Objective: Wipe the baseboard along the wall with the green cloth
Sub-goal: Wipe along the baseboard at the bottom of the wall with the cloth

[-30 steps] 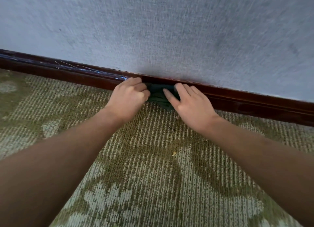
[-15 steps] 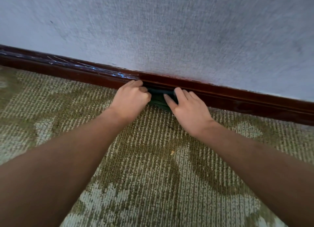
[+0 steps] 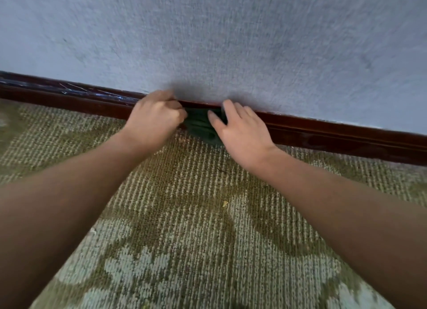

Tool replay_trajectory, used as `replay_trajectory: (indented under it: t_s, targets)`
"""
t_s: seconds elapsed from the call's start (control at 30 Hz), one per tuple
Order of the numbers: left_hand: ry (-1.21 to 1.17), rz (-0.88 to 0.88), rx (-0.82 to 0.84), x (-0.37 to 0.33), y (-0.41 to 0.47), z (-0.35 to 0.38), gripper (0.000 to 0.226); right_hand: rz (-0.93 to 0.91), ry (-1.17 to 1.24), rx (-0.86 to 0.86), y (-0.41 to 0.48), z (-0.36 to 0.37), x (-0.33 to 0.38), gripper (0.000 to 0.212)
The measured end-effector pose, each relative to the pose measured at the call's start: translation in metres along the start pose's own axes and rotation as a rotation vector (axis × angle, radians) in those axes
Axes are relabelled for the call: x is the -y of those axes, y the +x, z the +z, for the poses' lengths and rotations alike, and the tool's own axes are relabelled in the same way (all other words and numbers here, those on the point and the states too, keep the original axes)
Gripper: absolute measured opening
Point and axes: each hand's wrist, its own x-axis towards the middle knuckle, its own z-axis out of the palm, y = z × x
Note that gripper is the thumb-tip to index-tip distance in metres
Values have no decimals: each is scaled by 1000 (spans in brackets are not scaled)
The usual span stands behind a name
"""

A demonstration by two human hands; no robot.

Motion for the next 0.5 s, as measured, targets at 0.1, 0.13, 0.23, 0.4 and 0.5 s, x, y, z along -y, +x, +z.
replay_trajectory:
  t_s: [0.1, 0.13, 0.23, 0.4, 0.5]
  targets:
    - [-18, -49, -8, 4, 0, 6, 19, -2, 28, 29, 7, 3, 8, 66]
    - [-24, -50, -16, 4, 0, 7, 19, -5, 30, 37, 7, 6, 9, 69]
    - [-45, -36, -38, 3, 0, 10, 19, -26, 18, 49, 6, 8, 6, 77]
    - [-18, -9, -22, 2, 2, 8, 16, -53, -9, 33, 7, 2, 2, 65]
    - [-3, 40, -28, -4, 4, 9, 13, -65, -19, 16, 2, 0, -8, 58]
